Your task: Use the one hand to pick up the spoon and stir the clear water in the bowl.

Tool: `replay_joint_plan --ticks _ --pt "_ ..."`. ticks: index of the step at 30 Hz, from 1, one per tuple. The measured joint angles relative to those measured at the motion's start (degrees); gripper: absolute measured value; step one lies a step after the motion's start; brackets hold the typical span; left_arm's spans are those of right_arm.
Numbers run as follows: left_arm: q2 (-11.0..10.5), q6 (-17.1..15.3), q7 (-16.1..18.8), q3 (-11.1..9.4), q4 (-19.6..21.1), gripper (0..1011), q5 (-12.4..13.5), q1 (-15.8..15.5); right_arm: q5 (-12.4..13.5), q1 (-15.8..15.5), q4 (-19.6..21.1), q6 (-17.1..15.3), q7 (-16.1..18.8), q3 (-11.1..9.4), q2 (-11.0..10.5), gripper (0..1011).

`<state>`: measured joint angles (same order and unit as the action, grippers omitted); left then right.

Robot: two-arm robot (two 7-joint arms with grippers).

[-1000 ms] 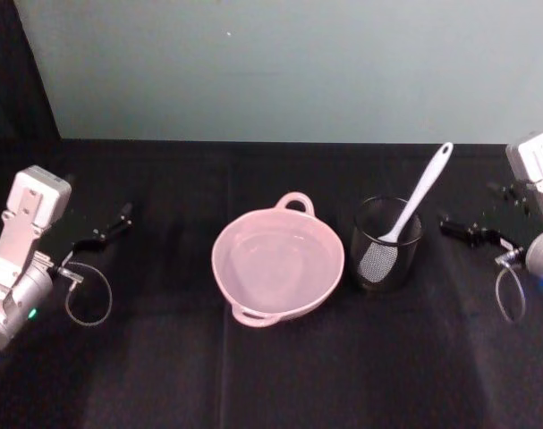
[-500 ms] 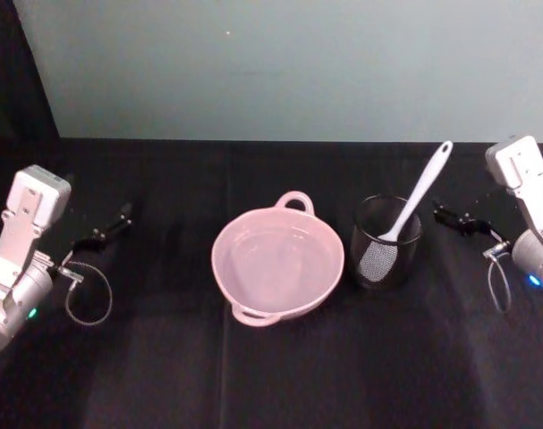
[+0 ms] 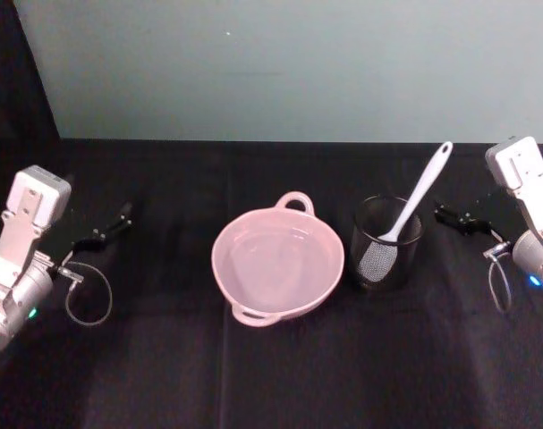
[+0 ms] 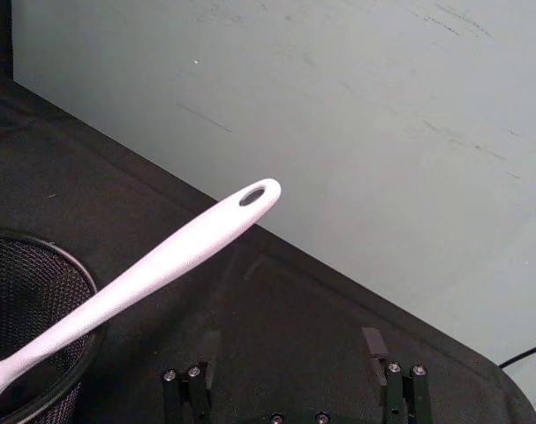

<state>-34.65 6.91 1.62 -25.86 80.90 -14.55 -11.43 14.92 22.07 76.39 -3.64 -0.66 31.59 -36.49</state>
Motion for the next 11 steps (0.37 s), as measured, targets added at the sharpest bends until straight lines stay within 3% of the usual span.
replay_joint_plan --ticks 11 --pt "0.0 0.0 0.0 0.0 0.0 1011 0.0 0.0 0.1 0.0 -0.1 -0.1 0.1 0.1 0.0 1002"
